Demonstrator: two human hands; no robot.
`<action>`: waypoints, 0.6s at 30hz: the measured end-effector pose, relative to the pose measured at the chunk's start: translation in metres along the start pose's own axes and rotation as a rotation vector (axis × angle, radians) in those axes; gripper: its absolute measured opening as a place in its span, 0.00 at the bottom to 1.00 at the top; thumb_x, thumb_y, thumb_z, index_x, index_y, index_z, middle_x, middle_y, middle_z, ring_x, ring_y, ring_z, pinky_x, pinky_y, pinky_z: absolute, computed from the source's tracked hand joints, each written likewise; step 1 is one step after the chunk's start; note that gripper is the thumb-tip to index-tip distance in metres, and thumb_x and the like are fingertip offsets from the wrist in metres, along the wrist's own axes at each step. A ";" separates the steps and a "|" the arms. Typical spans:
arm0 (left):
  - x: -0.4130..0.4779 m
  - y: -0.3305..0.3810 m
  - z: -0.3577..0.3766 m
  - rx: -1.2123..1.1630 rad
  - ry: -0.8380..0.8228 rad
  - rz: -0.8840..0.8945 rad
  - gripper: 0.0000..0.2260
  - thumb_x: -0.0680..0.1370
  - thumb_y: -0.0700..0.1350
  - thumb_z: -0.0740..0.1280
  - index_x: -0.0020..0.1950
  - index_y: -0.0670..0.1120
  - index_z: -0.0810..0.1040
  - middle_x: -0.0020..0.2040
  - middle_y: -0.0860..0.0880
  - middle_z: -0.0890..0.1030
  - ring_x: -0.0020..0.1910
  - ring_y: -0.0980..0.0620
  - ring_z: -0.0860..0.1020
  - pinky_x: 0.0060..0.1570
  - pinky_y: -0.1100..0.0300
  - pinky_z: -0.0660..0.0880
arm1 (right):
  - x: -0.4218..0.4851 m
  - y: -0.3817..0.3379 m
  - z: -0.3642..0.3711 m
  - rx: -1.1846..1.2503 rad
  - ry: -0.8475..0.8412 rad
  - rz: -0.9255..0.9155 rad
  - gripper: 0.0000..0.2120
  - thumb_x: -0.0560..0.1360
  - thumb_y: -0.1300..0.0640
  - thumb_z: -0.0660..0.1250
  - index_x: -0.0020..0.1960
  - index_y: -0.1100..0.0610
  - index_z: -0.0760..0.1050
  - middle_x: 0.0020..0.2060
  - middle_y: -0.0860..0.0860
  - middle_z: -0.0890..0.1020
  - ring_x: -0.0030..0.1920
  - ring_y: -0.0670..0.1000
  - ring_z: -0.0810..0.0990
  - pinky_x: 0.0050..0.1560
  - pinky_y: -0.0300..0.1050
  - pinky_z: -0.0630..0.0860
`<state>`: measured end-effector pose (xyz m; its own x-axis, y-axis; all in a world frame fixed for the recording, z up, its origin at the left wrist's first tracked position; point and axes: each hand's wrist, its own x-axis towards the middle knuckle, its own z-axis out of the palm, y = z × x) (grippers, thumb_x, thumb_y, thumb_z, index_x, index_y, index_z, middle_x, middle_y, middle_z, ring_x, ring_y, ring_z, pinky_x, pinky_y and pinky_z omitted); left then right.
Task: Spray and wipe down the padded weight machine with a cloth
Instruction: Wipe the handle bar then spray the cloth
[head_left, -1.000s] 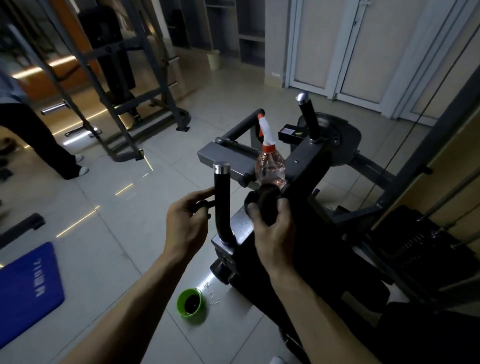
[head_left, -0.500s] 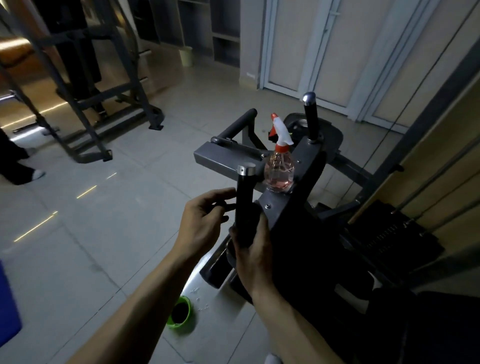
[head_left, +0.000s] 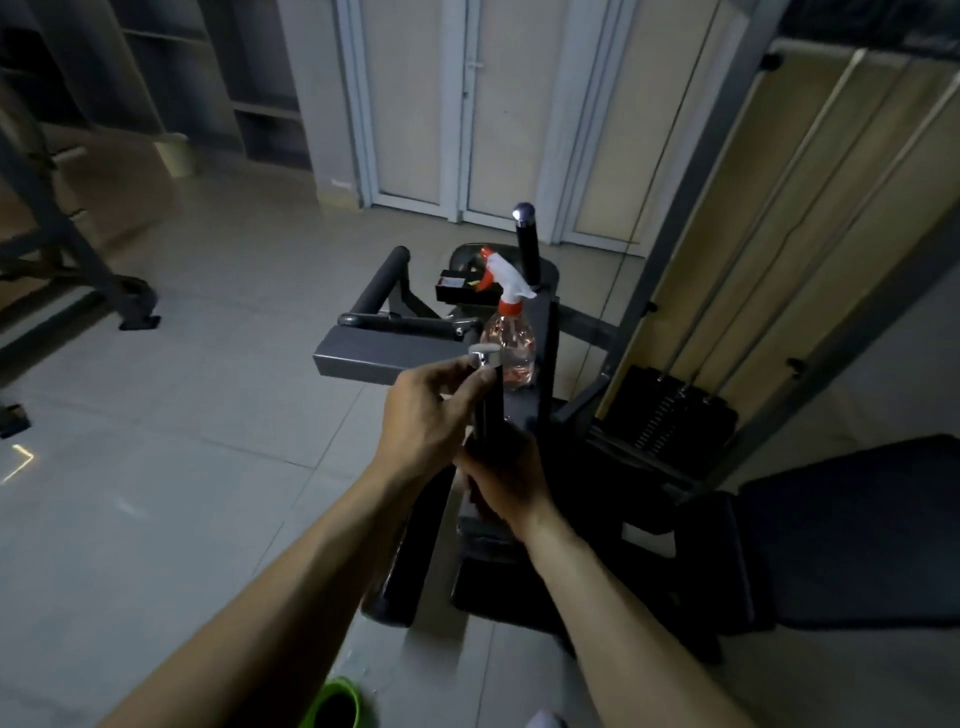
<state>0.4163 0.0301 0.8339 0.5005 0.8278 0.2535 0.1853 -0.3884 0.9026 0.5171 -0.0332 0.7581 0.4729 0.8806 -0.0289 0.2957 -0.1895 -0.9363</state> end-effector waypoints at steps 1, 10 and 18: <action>0.001 0.001 -0.001 -0.016 0.001 0.026 0.07 0.81 0.52 0.69 0.49 0.67 0.79 0.42 0.68 0.82 0.49 0.68 0.82 0.50 0.64 0.80 | 0.010 -0.001 -0.012 0.030 -0.155 0.074 0.09 0.75 0.57 0.74 0.37 0.53 0.78 0.31 0.52 0.83 0.32 0.50 0.81 0.40 0.49 0.79; 0.007 -0.010 -0.005 -0.043 -0.050 0.024 0.08 0.81 0.51 0.70 0.49 0.67 0.79 0.44 0.69 0.80 0.51 0.68 0.80 0.46 0.74 0.74 | -0.002 0.017 0.028 -0.017 0.299 -0.035 0.15 0.77 0.41 0.71 0.50 0.54 0.79 0.43 0.49 0.84 0.43 0.47 0.83 0.49 0.50 0.80; 0.008 -0.015 -0.006 -0.024 -0.048 0.023 0.07 0.80 0.55 0.69 0.55 0.59 0.84 0.48 0.66 0.82 0.53 0.68 0.80 0.50 0.67 0.77 | 0.012 0.008 0.003 -0.154 -0.006 0.017 0.14 0.78 0.46 0.70 0.48 0.58 0.79 0.38 0.52 0.85 0.37 0.50 0.83 0.42 0.43 0.78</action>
<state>0.4126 0.0452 0.8245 0.5446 0.7981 0.2578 0.1531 -0.3968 0.9050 0.5230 -0.0227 0.7496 0.4740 0.8793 -0.0470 0.4116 -0.2685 -0.8709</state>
